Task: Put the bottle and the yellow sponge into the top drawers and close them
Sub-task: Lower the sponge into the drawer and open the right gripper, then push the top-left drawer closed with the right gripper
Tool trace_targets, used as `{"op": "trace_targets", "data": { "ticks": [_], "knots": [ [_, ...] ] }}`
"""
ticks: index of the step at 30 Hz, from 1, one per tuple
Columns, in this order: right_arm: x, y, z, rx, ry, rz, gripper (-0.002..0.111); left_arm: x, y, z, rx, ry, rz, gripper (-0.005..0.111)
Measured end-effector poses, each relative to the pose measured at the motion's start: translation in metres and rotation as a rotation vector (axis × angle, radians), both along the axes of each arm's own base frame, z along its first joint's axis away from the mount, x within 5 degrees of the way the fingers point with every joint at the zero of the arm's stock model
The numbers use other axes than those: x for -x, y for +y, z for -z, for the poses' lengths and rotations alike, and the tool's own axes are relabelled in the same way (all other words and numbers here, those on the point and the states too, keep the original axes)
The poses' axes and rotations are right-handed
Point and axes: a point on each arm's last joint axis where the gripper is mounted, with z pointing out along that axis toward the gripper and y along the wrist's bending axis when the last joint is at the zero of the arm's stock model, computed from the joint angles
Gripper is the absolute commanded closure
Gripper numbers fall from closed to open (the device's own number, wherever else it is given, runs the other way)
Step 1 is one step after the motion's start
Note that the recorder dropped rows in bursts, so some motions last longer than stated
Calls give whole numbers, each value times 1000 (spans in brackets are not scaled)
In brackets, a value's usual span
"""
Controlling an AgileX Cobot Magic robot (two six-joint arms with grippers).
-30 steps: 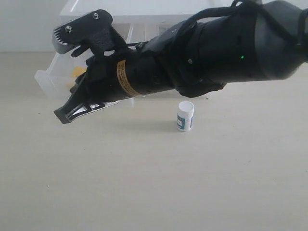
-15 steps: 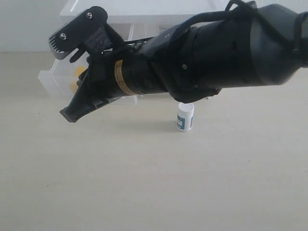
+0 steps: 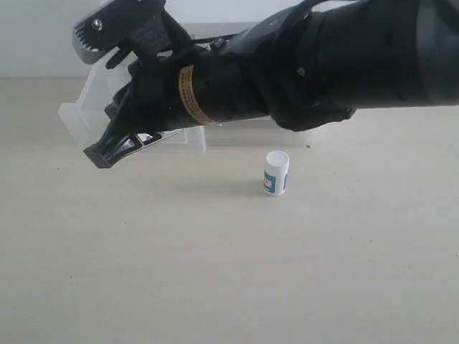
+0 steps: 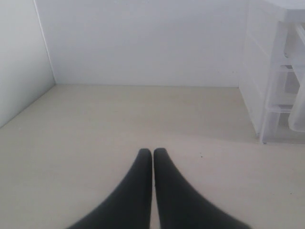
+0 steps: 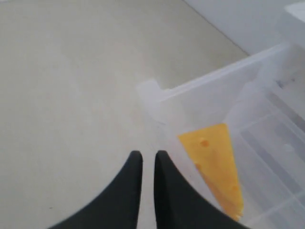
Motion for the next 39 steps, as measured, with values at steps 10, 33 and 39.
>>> {"op": "trace_targets", "data": {
  "ticks": [10, 33, 39],
  "knots": [
    [-11, 7, 31, 106, -48, 91, 99, 0, 0, 0, 0, 0, 0, 103],
    [-94, 21, 13, 157, -343, 402, 99, 0, 0, 0, 0, 0, 0, 103],
    [-115, 23, 2, 91, -349, 450, 99, 0, 0, 0, 0, 0, 0, 103]
  ]
}}
